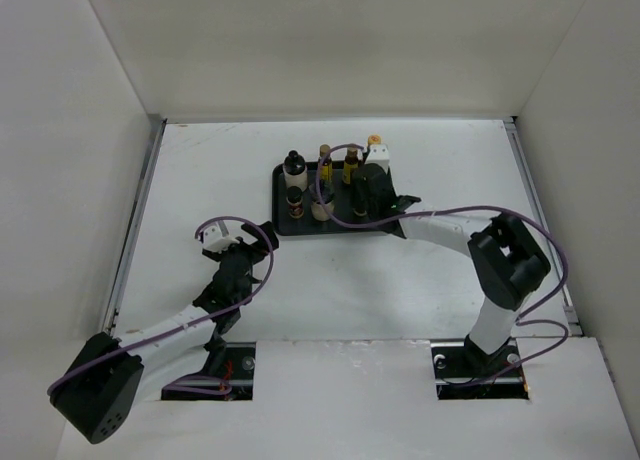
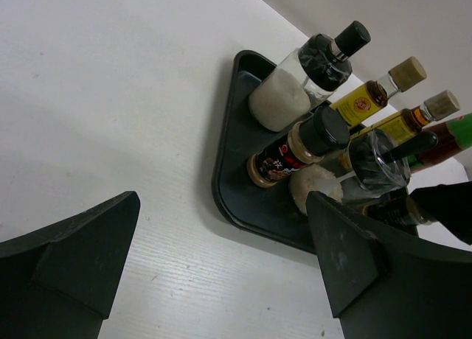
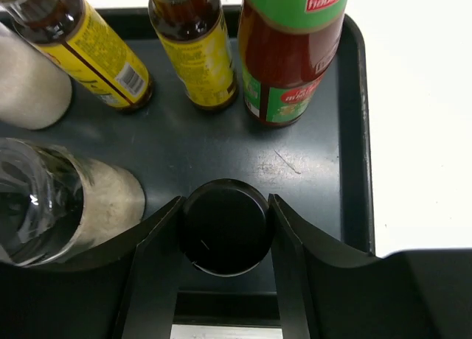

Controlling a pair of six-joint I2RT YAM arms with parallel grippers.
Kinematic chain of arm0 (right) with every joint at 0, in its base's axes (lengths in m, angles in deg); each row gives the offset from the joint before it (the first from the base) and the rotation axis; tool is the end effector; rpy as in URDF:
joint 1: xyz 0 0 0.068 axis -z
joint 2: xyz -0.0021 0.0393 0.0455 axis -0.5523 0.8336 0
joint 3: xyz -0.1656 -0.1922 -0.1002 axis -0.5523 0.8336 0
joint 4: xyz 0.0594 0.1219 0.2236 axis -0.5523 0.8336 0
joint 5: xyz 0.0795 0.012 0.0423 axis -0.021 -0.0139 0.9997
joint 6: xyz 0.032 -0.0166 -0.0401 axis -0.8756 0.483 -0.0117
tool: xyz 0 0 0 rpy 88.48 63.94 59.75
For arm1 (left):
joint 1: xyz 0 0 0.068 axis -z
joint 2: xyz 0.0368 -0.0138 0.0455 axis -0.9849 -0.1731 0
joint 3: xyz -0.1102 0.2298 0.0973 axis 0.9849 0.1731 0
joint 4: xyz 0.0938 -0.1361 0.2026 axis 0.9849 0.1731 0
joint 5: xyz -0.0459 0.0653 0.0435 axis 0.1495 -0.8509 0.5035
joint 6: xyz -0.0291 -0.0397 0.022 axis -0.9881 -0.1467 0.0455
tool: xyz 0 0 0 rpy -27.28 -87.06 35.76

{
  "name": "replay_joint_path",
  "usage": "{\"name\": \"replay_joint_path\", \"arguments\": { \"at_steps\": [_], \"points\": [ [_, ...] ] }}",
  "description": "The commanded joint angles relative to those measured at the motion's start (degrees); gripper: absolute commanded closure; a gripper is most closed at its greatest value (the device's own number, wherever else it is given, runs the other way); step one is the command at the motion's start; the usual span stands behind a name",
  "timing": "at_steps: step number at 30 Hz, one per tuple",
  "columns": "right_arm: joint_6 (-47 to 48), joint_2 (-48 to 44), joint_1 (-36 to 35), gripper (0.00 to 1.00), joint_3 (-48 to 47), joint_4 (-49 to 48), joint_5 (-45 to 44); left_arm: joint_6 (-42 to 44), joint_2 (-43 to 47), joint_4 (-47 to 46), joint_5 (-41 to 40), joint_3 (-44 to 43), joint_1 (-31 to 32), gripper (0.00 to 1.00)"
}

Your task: Organize the condiment bottles

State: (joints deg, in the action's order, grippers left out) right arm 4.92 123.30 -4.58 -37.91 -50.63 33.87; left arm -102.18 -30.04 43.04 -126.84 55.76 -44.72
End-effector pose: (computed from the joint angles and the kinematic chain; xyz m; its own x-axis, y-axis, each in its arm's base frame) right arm 0.3176 0.2276 0.2163 -0.4840 -0.0004 -0.8751 -0.0677 0.9970 0.0370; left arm 0.1515 -0.0793 0.1704 -0.0439 -0.5874 -0.8081 -0.1355 0.8049 -0.5777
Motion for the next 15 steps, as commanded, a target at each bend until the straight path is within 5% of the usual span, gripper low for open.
{"name": "replay_joint_path", "arguments": {
  "at_steps": [1, 13, 15],
  "points": [
    [-0.5, 0.1, -0.7, 0.52, -1.9, -2.6, -1.2, 0.1, -0.1, -2.5, 0.5, -0.8, -0.3, 0.0],
    [-1.0, -8.3, -1.4, 0.01, 2.2, -2.9, -1.4, 0.1, -1.3, -2.1, 0.5, -1.8, -0.6, 0.0],
    [-1.2, -13.0, -1.4, 0.0, 4.1, -3.0, -1.7, 0.1, -1.7, -1.9, 0.1, -2.2, -0.7, 0.0]
  ]
}}
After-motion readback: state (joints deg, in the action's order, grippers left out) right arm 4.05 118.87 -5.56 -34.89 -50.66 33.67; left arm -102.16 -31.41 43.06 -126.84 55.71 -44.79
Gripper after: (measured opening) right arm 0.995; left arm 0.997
